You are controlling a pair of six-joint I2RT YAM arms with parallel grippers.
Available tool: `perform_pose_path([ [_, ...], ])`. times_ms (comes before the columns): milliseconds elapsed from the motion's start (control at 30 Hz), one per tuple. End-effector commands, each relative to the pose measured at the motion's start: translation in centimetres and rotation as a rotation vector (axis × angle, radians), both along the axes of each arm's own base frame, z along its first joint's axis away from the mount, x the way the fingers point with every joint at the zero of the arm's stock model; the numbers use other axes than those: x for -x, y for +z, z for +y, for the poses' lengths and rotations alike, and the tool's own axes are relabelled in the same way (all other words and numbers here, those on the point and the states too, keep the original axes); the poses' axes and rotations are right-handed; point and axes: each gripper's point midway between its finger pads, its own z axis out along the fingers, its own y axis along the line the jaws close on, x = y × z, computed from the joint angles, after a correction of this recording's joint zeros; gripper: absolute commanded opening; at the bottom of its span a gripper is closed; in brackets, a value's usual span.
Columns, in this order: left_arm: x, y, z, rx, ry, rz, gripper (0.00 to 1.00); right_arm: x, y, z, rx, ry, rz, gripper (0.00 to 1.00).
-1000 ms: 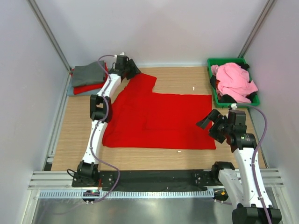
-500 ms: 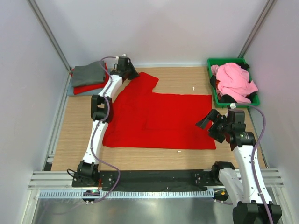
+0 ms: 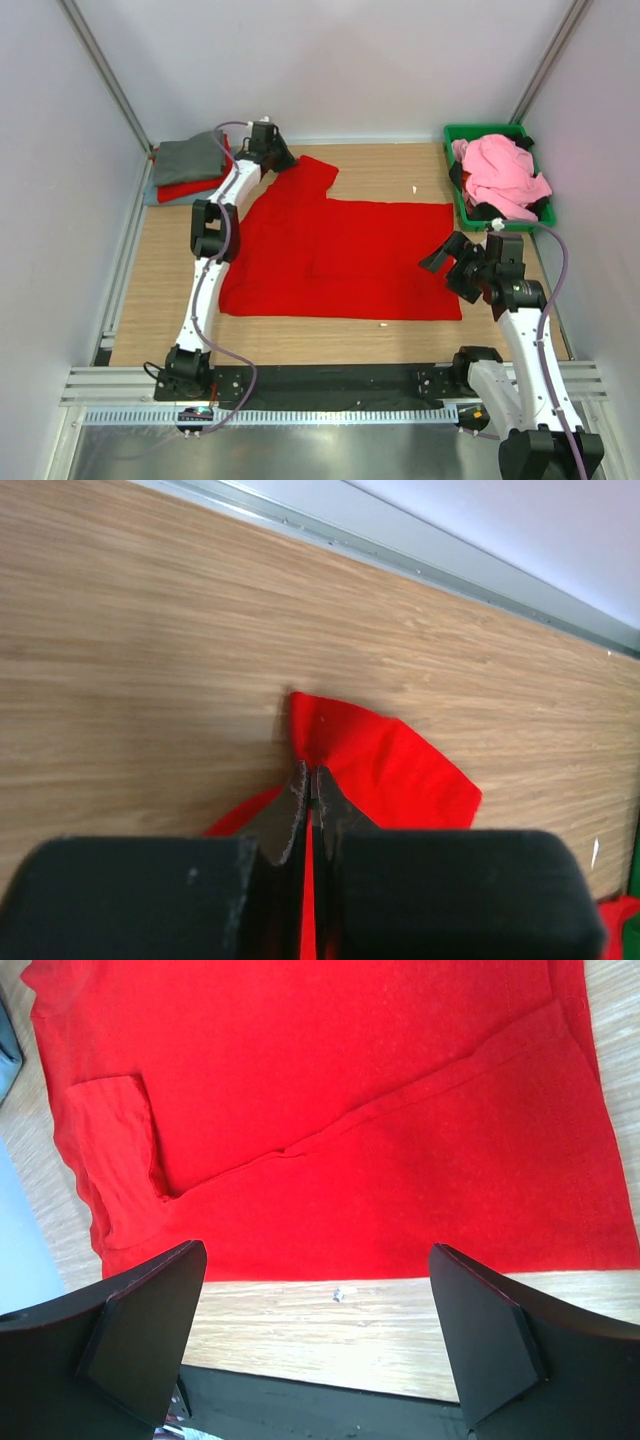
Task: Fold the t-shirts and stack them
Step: Fold the tshirt
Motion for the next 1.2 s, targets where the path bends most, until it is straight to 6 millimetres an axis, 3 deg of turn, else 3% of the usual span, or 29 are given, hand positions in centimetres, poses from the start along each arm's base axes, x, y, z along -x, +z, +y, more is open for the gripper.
perform_pose_path([
  [0,0.3,9.5,-0.1,0.014,-0.035,-0.134,0.00,-2.2,1.3,0.2,-0.011,0.008,-0.052,1.00],
  [133,2.2,12.1,0.5,-0.013,-0.052,-0.141,0.00,-3.5,1.9,0.1,-0.005,0.024,-0.027,1.00],
  [167,2.8,11.8,0.6,-0.024,-0.060,-0.126,0.00,-3.8,2.1,0.0,0.000,0.028,-0.027,1.00],
  [200,3.3,13.4,0.7,-0.024,-0.065,-0.144,0.00,-4.2,2.8,-0.2,0.012,0.023,-0.043,1.00],
  [267,4.4,13.5,0.9,-0.050,-0.082,-0.121,0.00,-4.8,3.9,-0.5,0.024,0.015,-0.071,1.00],
  [300,5.1,15.1,0.8,-0.054,-0.089,-0.133,0.00,-5.1,4.2,-0.5,0.027,0.012,-0.081,1.00],
  [333,6.0,14.4,1.0,-0.068,-0.095,-0.098,0.00,-5.3,4.3,-0.7,0.032,0.007,-0.080,1.00],
  [500,10.2,15.3,1.4,-0.170,-0.138,-0.050,0.00,-7.1,4.6,-1.5,0.069,-0.017,-0.054,1.00],
  [733,18.8,15.5,3.3,-0.289,-0.163,0.056,0.00,-10.7,4.6,-3.8,0.172,-0.076,-0.008,1.00],
  [767,19.6,15.4,3.7,-0.298,-0.162,0.065,0.00,-11.5,5.3,-4.3,0.191,-0.087,-0.016,1.00],
  [833,21.8,14.1,4.0,-0.330,-0.184,0.097,0.00,-12.4,3.7,-5.2,0.231,-0.104,0.057,1.00],
  [867,23.0,15.0,4.1,-0.333,-0.185,0.091,0.00,-13.6,3.0,-6.0,0.270,-0.112,0.096,1.00],
  [933,25.0,14.1,4.5,-0.336,-0.192,0.126,0.00,-14.9,3.1,-6.7,0.300,-0.118,0.125,1.00],
  [967,25.8,15.2,4.7,-0.333,-0.198,0.103,0.00,-15.5,2.9,-7.3,0.328,-0.133,0.137,1.00],
  [1000,26.9,14.7,5.1,-0.345,-0.199,0.130,0.00,-16.2,1.5,-7.4,0.329,-0.126,0.182,0.99],
  [1067,28.1,15.6,6.0,-0.369,-0.197,0.125,0.00,-18.2,2.0,-7.6,0.332,-0.133,0.168,0.97],
  [1167,29.5,15.8,6.8,-0.401,-0.208,0.141,0.00,-21.0,0.8,-8.1,0.351,-0.142,0.198,0.94],
])
